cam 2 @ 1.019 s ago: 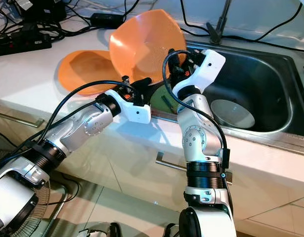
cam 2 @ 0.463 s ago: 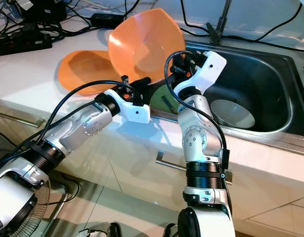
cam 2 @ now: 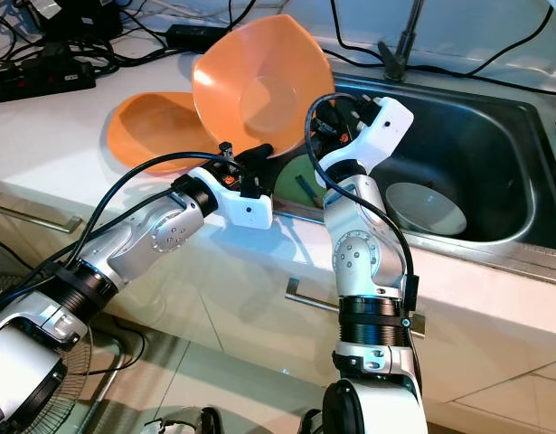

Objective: Kitchen organization

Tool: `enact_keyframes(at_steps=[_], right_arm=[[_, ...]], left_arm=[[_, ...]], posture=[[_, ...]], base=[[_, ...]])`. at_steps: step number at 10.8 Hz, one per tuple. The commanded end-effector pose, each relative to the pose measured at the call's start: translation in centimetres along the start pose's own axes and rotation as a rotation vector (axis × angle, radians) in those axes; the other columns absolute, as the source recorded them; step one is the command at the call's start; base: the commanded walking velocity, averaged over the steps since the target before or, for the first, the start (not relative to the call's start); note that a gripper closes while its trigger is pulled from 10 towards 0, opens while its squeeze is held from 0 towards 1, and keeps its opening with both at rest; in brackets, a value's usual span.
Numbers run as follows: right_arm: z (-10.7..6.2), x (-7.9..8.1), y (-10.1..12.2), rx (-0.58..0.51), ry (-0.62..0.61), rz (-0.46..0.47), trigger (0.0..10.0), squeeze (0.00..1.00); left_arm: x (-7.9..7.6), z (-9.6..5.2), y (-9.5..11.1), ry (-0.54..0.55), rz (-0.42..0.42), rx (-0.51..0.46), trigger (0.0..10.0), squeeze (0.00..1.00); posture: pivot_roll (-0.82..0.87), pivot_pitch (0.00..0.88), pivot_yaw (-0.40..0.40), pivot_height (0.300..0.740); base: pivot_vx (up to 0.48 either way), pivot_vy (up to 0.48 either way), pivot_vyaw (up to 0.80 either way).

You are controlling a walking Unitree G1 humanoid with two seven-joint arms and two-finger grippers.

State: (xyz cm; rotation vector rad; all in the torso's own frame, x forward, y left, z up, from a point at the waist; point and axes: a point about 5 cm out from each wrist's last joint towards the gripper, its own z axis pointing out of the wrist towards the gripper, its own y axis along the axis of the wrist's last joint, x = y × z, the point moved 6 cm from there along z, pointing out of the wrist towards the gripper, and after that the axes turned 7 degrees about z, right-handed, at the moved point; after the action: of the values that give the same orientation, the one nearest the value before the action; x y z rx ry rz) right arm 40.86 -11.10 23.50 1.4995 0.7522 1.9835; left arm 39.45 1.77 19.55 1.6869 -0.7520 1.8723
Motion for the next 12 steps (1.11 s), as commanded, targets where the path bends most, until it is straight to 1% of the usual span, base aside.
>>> enact_keyframes(at_steps=[1,3,4,5,6,8,9,10,11,12], right_arm=[[0.2,1.0,-1.0,0.050,0.040,0.007,0.0,0.00],[0.2,1.1,-1.3,0.062,0.045,0.015,0.0,0.00],[0.2,1.0,-1.3,0.062,0.038,0.020,1.7,0.00],[0.2,0.7,-1.3,0.062,0.024,0.023,10.0,0.00],[0.3,0.5,-1.3,0.067,0.012,0.048,10.0,0.00],[0.3,0.4,-1.3,0.067,0.003,0.069,10.0,0.00],[0.4,0.0,-1.2,0.063,-0.016,0.089,10.0,0.00],[0.4,-0.2,-1.2,0.062,-0.022,0.091,10.0,0.00],[0.4,-0.7,-0.8,0.044,-0.042,0.105,10.0,0.00],[0.5,-1.3,0.0,0.009,-0.074,0.124,10.0,0.00]], left_arm=[[2.0,0.5,1.7,0.069,0.032,-0.071,10.0,0.00],[1.9,0.5,1.6,0.068,0.033,-0.068,10.0,0.00],[1.8,0.4,1.5,0.068,0.008,-0.063,10.0,0.08],[2.0,0.4,1.4,0.074,-0.017,-0.058,10.0,1.00],[2.2,0.4,1.3,0.083,-0.020,-0.052,10.0,1.00],[2.2,0.4,1.0,0.082,-0.016,-0.041,10.0,1.00],[2.1,0.3,0.9,0.078,-0.021,-0.034,10.0,1.00],[2.1,0.3,0.8,0.079,-0.020,-0.031,10.0,1.00],[2.0,0.3,0.8,0.079,-0.016,-0.029,10.0,1.00],[1.9,0.2,1.0,0.075,-0.009,-0.035,10.0,0.00]], posture=[[0.07,0.077,0.032,0.740],[0.07,0.078,0.030,0.740],[0.07,0.078,0.031,0.740],[0.07,0.079,0.031,0.740],[0.07,0.082,0.030,0.740],[0.08,0.084,0.031,0.740],[0.07,0.084,0.034,0.740],[0.07,0.074,0.036,0.740],[0.07,0.070,0.037,0.740],[0.07,0.058,0.038,0.740]], base=[[0.000,0.000,0.00],[0.000,0.000,0.00],[0.000,0.000,0.00],[0.000,0.000,0.00],[0.000,0.000,0.00],[0.000,0.000,0.00],[0.000,0.000,0.00],[0.000,0.000,0.00],[0.000,0.000,0.00],[0.000,0.000,0.00]])
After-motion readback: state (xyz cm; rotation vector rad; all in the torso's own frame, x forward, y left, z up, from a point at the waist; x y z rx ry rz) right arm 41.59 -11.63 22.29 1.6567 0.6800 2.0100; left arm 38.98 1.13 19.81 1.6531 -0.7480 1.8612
